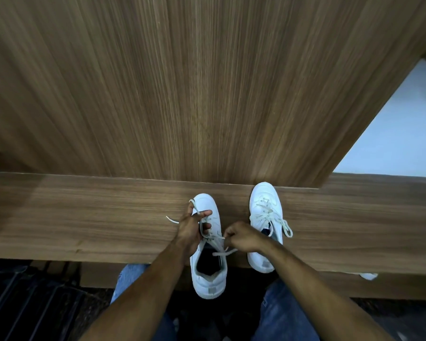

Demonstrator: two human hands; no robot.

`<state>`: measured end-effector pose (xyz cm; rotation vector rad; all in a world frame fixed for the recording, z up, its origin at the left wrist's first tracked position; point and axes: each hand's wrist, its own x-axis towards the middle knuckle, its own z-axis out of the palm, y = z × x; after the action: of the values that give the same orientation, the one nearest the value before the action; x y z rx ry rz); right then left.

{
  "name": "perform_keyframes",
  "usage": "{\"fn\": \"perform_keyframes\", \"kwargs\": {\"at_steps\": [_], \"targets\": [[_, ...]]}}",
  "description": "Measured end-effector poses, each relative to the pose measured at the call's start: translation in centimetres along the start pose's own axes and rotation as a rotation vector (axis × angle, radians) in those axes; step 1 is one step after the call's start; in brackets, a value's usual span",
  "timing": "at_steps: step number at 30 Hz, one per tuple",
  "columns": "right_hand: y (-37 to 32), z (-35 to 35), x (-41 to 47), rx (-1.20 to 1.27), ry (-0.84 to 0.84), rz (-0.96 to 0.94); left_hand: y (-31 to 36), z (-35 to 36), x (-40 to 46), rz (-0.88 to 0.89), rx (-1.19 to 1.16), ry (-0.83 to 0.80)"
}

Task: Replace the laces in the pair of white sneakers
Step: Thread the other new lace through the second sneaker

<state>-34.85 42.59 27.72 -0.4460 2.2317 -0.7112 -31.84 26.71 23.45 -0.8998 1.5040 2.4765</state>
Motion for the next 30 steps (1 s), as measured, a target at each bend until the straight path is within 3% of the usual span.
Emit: {"fn": "perform_keyframes", "kwargs": {"at_steps": [10, 14, 20, 22, 24, 27, 29, 30], "targets": [[-3.5, -2.7, -1.0, 0.870, 0.245, -0.244, -0.7, 0.3, 0.3, 0.046, 0.033, -0.001], [-4.9, -2.3, -0.7, 1.009, 0.256, -0.346, -0.7, 0.4, 0.4, 0.065, 0.078, 0.014], [-4.6, -3.3, -0.5, 0.627, 0.495, -0.450, -0.7, 0.5, 0.1, 0.091, 0.140, 0.012], [-3.6, -4.0, -0.4, 0.367, 0.600, -0.438, -0.7, 0.5, 0.1, 0.103, 0.145, 0.009], [-2.3, -4.5, -0.2, -0.049, 0.628, -0.332, -0.8, 0.5, 0.2, 0.116, 0.158, 0.009], [-0.6, -4.5, -0.1, -0.418, 0.592, -0.105, -1.0, 0.5, 0.4, 0.127, 0.203, 0.012], [0.2, -4.8, 0.2, -0.454, 0.675, -0.016, -1.1, 0.4, 0.6, 0.127, 0.234, 0.024], [0.4, -5.2, 0.2, -0.334, 0.733, 0.000, -1.1, 0.3, 0.7, 0.126, 0.247, 0.031]]}}
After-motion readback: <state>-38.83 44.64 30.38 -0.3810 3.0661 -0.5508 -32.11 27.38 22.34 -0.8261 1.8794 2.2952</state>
